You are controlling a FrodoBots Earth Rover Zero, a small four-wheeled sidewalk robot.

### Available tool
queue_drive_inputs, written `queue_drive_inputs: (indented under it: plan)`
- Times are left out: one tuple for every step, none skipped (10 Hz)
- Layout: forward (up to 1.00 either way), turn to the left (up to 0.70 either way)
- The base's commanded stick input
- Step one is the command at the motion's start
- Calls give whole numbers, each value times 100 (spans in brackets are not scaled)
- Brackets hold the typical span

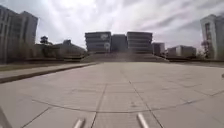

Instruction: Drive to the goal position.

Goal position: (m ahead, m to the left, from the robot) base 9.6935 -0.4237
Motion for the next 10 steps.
queue_drive_inputs:
  plan:
    - [100,0]
    - [100,0]
    - [100,0]
    - [100,0]
    - [100,0]
    - [100,0]
    - [100,0]
    - [100,0]
    - [100,0]
    - [100,0]
